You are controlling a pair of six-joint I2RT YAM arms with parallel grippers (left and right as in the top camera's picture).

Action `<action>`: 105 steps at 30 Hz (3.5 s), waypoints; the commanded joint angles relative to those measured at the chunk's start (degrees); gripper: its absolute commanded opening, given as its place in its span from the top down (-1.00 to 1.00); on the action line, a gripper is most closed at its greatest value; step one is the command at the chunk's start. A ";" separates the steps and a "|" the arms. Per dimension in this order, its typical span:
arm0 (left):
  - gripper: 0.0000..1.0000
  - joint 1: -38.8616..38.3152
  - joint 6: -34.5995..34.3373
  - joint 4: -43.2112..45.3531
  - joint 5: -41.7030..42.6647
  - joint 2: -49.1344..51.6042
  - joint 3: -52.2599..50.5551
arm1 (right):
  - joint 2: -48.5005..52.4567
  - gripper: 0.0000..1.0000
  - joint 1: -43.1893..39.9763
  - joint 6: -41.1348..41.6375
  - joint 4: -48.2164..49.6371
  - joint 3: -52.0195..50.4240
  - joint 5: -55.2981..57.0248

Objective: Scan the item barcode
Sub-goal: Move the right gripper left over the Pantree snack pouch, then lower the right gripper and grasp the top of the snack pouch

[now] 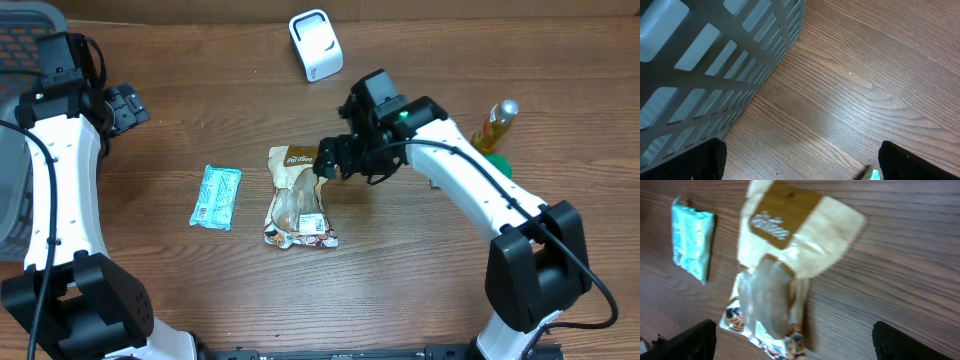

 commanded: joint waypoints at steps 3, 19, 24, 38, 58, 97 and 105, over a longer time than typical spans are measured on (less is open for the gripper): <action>-0.99 -0.17 0.66 0.13 -0.70 -0.52 1.01 | -0.57 -0.86 3.56 3.58 2.08 -0.20 2.36; -0.99 -0.17 0.66 0.13 -0.70 -0.52 1.01 | -0.57 -0.60 7.52 8.85 9.33 -4.15 6.78; -0.99 -0.17 0.66 0.13 -0.70 -0.52 1.01 | -0.57 -0.60 7.52 8.83 12.17 -6.64 6.80; -0.99 -0.17 0.66 0.13 -0.70 -0.52 1.01 | -0.57 -0.54 7.52 8.83 21.66 -13.94 6.82; -0.99 -0.17 0.68 0.13 -0.70 -0.52 1.01 | -0.57 -0.54 7.52 13.33 16.96 -13.97 5.14; -0.99 -0.17 0.66 0.13 -0.70 -0.52 1.01 | -0.59 -0.72 7.56 7.85 13.38 -9.33 -8.55; -0.99 -0.17 0.66 0.13 -0.70 -0.52 1.01 | -0.59 -0.73 3.63 7.85 13.03 -9.33 -8.48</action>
